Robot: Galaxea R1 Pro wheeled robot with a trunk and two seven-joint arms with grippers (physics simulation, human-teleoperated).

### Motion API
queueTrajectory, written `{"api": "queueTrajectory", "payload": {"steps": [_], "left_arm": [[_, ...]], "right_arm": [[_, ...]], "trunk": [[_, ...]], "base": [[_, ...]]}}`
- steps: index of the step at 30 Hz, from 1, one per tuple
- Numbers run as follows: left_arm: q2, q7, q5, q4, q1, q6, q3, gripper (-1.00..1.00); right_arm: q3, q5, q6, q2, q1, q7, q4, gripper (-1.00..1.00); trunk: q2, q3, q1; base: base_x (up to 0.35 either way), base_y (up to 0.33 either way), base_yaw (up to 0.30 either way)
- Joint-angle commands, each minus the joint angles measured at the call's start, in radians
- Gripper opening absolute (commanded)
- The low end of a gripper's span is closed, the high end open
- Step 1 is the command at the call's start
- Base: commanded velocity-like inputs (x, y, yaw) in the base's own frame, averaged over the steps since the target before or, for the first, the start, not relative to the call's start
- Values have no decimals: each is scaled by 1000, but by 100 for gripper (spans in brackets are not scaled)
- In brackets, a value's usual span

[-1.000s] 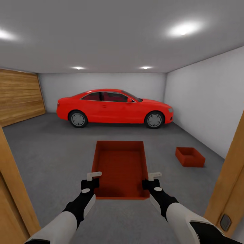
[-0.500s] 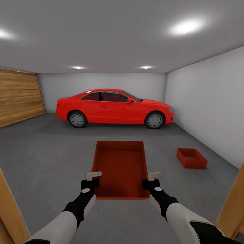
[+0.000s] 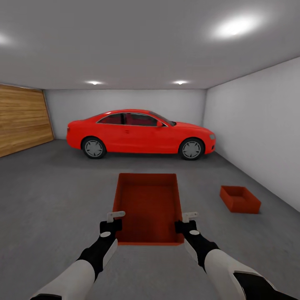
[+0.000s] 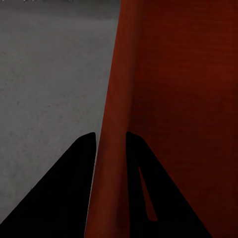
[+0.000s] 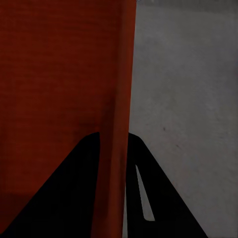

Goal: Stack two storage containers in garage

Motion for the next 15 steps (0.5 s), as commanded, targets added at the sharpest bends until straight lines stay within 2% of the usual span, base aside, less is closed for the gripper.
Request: {"api": "queueTrajectory", "payload": {"steps": [1, 15], "left_arm": [[40, 13, 1, 1, 0, -2, -2, -100], [40, 13, 1, 1, 0, 0, -1, -100]], "right_arm": [[-49, 14, -4, -2, -2, -4, -1, -100], [-49, 15, -5, -2, -2, -4, -1, -100]], "trunk": [[-2, -2, 1], [-2, -2, 1]], "base": [[322, 0, 0], [322, 0, 0]]}}
